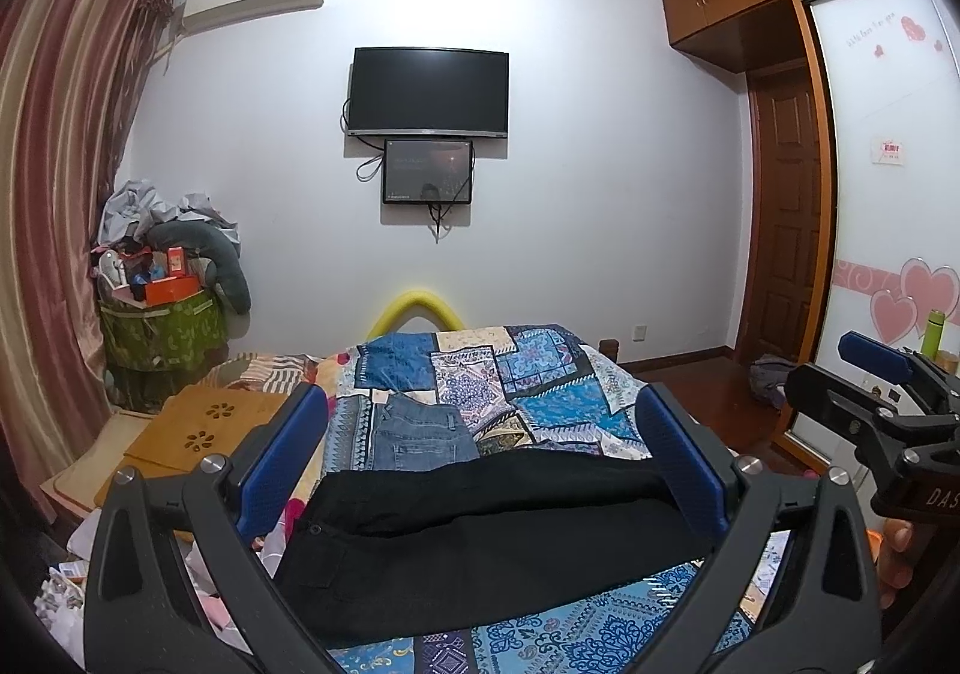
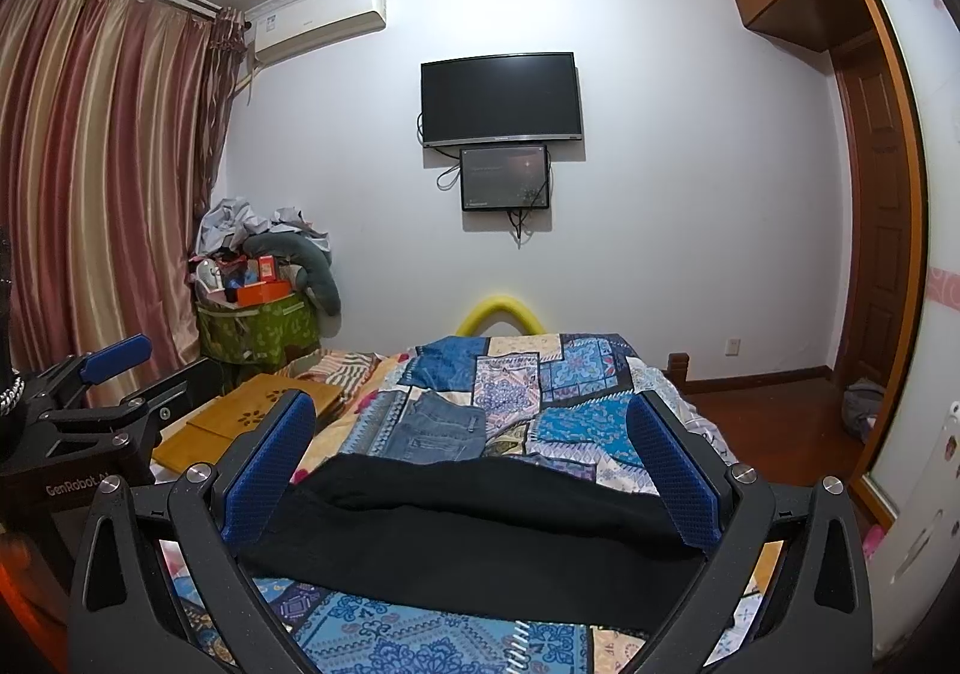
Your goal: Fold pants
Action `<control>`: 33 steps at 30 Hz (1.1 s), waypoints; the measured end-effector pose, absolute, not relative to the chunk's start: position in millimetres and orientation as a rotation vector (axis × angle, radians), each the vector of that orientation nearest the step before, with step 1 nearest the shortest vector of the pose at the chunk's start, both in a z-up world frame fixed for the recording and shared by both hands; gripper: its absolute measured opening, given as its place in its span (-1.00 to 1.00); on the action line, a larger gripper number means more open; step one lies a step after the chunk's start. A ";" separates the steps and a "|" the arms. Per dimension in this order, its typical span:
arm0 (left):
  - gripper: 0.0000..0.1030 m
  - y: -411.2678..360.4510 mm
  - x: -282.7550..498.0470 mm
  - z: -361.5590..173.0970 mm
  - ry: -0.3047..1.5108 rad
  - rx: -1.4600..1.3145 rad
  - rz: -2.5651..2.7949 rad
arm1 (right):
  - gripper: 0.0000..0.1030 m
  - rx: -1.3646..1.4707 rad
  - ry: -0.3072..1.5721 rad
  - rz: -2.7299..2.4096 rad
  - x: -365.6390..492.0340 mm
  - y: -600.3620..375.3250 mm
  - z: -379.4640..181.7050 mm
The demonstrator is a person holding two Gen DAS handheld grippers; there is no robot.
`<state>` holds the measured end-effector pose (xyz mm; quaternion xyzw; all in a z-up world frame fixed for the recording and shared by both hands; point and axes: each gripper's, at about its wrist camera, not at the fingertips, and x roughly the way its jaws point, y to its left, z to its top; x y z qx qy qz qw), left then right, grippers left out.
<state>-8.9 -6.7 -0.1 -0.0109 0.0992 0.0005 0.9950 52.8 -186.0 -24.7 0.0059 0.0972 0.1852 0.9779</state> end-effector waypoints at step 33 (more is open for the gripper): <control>1.00 -5.7 -10.4 -0.6 0.197 -0.029 0.011 | 1.00 0.016 0.192 0.375 50.1 -184.7 -26.3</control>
